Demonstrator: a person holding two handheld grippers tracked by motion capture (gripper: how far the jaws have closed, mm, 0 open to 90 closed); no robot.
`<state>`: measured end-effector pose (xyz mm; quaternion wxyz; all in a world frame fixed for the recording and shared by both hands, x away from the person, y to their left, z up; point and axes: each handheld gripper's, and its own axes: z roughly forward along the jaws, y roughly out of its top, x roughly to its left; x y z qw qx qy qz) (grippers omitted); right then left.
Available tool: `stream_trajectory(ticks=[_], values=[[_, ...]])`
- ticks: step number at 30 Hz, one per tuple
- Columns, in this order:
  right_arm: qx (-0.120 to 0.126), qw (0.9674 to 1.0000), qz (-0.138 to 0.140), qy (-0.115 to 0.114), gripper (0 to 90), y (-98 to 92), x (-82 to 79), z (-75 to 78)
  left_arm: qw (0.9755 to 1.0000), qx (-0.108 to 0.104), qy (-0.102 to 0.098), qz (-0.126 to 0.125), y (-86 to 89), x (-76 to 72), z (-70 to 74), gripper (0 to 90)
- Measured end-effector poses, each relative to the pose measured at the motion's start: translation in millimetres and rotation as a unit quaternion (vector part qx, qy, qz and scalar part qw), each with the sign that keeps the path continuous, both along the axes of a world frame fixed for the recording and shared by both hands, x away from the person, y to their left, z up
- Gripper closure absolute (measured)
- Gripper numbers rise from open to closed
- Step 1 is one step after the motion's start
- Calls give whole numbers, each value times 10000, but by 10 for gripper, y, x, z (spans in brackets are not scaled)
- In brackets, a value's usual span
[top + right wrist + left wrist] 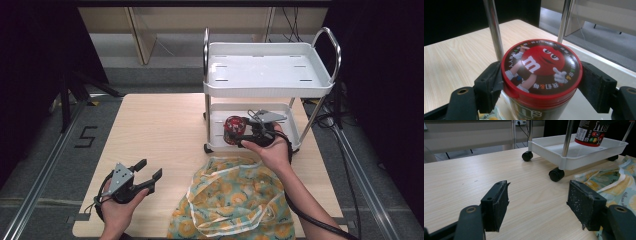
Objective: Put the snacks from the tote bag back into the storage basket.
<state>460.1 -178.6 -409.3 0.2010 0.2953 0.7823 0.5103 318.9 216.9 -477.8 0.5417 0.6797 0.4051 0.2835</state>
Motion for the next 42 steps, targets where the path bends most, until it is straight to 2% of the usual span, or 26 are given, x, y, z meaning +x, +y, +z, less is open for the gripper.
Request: stream_trajectory(ticks=[2,3,4,5,6,7,10,11,12,16,17,19,26,27,28,29,31,32,33,35,38,39,41,42], values=[[-6,9999,-35,134,262,34,-3,2,10000,5,0,3,-3,1,-1,325],[-6,9999,-35,134,262,34,-3,2,10000,5,0,3,-3,1,-1,325],[-51,10000,56,-59,261,55,42,-9,10000,16,-1,-9,-2,0,0,325],[-51,10000,56,-59,261,55,42,-9,10000,17,-2,-11,-2,0,0,325],[-14,9999,-28,112,261,71,18,-2,10000,8,1,-4,-2,-1,0,325],[-42,10000,32,6,261,89,48,-8,10000,13,-5,-3,1,1,-3,325],[-51,10000,25,21,261,110,58,-13,10000,8,2,-14,3,2,-2,325],[-55,9999,12,103,261,118,54,-15,10000,8,2,-14,3,2,-2,325],[-39,10000,14,47,261,121,68,-18,10000,3,-10,-10,1,3,-3,325],[-57,9999,-49,75,261,137,97,-37,10000,23,7,-18,2,0,-3,325],[-122,9999,3,-20,261,132,120,-38,10000,16,3,-20,2,0,-3,325],[-23,10000,-35,40,261,141,115,-41,10000,19,-1,-12,3,0,-3,325],[-48,9999,-29,126,261,158,131,-55,10000,19,2,-16,3,-1,-3,325],[-83,10000,39,-38,261,169,166,-75,10000,17,3,-17,3,-1,-4,325],[-83,10000,39,-38,261,169,166,-75,10000,17,3,-17,3,-1,-4,325],[-73,9999,-42,91,261,173,141,-69,10000,11,1,-15,4,-2,-4,325],[-33,10000,-15,91,261,198,157,-92,10000,13,6,-9,8,0,-4,325],[-159,9998,83,-29,261,194,190,-97,10000,-6,5,-8,8,1,-5,325],[-79,9999,-39,132,261,210,172,-98,10000,-7,6,-9,9,2,-4,325],[-189,9998,19,67,262,221,211,-107,10000,-5,6,-12,10,2,-5,325],[-116,9998,0,142,261,241,209,-109,10000,-5,4,-16,12,2,-6,325],[-162,9998,85,120,261,257,230,-119,10000,-1,5,-16,14,2,-5,325],[-198,9997,72,119,261,262,235,-125,10000,2,5,-14,17,2,-6,325],[-285,9995,97,37,261,267,259,-143,10000,6,6,-15,19,4,-6,325]])
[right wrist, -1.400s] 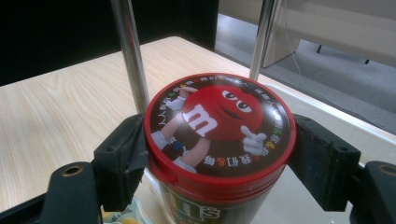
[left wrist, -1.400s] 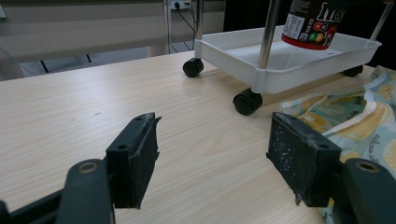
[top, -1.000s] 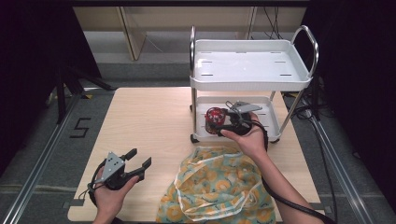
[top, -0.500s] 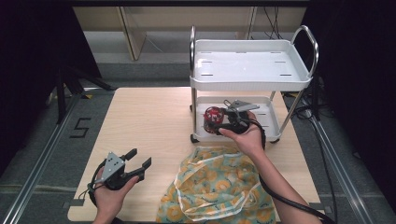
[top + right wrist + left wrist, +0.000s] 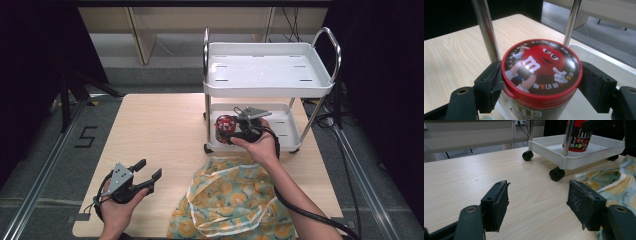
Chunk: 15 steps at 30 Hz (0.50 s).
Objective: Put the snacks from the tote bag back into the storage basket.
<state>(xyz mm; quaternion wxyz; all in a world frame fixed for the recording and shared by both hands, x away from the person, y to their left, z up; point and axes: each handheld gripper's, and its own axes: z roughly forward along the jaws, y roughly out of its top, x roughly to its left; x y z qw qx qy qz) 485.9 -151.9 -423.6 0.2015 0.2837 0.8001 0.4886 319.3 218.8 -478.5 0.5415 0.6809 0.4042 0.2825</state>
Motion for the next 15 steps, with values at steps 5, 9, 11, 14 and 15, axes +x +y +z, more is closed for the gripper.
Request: stream_trajectory(ticks=[5,9,11,14,15], values=[[53,9999,20,100,261,21,5,-15,10000,5,11,-10,-1,-2,-2,325],[20,9999,-70,116,261,46,17,-36,10000,-1,10,-3,-2,-2,-1,325],[29,9999,-32,159,261,54,27,-47,10000,3,8,-1,1,-2,-1,325],[-36,9997,-101,225,261,56,39,-92,10000,7,9,-14,4,0,-4,325],[-48,9998,-52,205,261,52,52,-102,10000,7,11,-14,3,0,-5,324]])
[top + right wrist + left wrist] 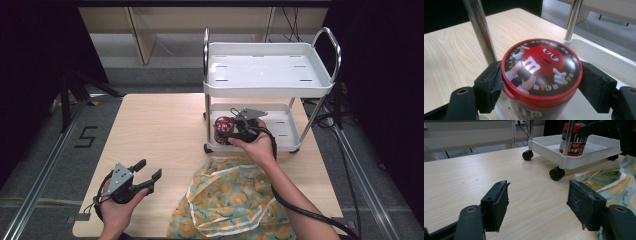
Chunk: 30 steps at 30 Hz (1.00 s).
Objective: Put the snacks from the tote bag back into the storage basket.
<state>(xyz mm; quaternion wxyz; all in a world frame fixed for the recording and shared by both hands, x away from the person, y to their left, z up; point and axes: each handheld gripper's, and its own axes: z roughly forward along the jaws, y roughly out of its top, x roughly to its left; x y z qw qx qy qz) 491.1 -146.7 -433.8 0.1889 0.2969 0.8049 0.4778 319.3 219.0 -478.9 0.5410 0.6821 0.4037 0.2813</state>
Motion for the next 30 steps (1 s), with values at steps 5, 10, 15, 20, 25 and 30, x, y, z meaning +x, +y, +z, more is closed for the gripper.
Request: stream_trajectory(ticks=[5,10,15,20,25,30], values=[[-54,9999,-74,46,261,1,11,-40,10000,2,16,1,-5,-3,-2,324],[-82,9999,-58,57,260,14,22,-89,10000,8,16,-3,-4,-3,-3,324],[-88,9998,-81,175,260,32,20,-123,10000,10,12,-5,-2,-1,-4,324],[-14,9998,-87,167,266,34,25,-100,10000,6,16,-4,-2,-2,-4,324],[-98,9999,-109,59,225,0,-19,-30,10000,-6,3,-3,1,-3,-3,323],[-44,9998,-194,76,224,-44,-100,35,10000,-17,4,1,-4,-9,0,323]])
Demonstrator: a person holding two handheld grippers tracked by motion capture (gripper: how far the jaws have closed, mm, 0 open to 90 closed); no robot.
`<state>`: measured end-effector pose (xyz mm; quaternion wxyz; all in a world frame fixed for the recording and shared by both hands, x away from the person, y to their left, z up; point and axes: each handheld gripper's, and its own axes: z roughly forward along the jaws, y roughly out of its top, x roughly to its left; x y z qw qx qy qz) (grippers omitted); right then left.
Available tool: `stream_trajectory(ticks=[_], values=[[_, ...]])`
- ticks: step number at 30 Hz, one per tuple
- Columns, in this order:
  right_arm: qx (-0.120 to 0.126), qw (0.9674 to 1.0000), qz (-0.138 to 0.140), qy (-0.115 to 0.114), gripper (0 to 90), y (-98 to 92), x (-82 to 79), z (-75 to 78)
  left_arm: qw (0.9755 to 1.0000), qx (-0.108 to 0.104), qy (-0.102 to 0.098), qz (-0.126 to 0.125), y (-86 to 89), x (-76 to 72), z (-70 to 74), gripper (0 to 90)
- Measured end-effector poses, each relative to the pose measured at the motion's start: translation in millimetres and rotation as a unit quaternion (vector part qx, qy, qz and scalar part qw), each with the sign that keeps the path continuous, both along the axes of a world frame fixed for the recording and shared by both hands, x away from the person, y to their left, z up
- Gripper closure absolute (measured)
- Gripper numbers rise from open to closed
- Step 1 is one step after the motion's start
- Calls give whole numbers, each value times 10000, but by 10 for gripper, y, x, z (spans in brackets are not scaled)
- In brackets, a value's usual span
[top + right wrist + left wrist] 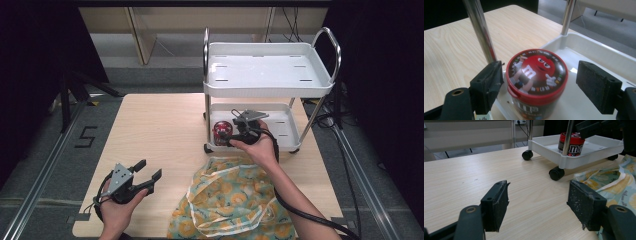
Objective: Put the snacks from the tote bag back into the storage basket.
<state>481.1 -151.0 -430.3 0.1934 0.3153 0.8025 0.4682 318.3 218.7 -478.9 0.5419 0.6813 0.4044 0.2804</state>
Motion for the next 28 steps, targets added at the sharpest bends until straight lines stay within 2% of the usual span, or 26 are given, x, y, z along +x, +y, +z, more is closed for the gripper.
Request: stream_trajectory(ticks=[1,4,5,8,9,10,11,13,14,15,16,18,20,22,24,25,27,28], values=[[60,10000,-71,-24,224,-36,-52,31,10000,-2,2,-1,0,-1,-1,323],[26,9999,29,-100,224,-86,-88,53,10000,14,8,1,1,1,-3,323],[11,10000,-37,-79,224,-137,-159,78,10000,15,22,-4,-2,1,-3,322],[50,9999,-104,-50,230,-192,-232,95,10000,2,29,1,-6,-3,-3,322],[72,9998,-206,-35,233,-250,-323,98,10000,-2,34,-12,-4,-3,-5,325],[72,9998,-206,-35,233,-250,-323,98,10000,-2,34,-12,-4,-3,-5,325],[50,9999,-93,-105,235,-290,-352,99,10000,-10,18,-20,-2,-1,-9,325],[108,9997,-198,43,244,-387,-510,69,10000,10,59,-12,-5,-4,-10,325],[92,9998,-165,-71,247,-429,-541,50,10000,10,59,-12,-5,-4,-10,325],[92,9998,-165,-71,247,-429,-541,50,10000,12,63,-12,-10,-6,-11,325],[164,9997,-185,48,249,-455,-601,35,10000,0,41,-41,-16,-4,-14,326],[217,9996,-185,66,254,-573,-728,-12,10000,22,78,-47,-32,-17,-19,326],[260,9992,-305,31,256,-644,-814,-41,9999,1,133,-70,-43,-24,-29,327],[187,9995,-257,54,256,-683,-838,-46,9999,-1,97,-122,-48,-19,-39,327],[273,9990,-344,4,256,-746,-881,-58,9998,33,132,-137,-59,-36,-41,328],[342,9985,-425,84,256,-788,-932,-72,9998,39,145,-122,-69,-61,-34,328],[344,9985,-418,64,256,-808,-944,-80,9998,36,142,-138,-71,-67,-32,328],[266,9991,-318,-112,256,-842,-932,-85,9998,29,149,-153,-74,-70,-31,328]])
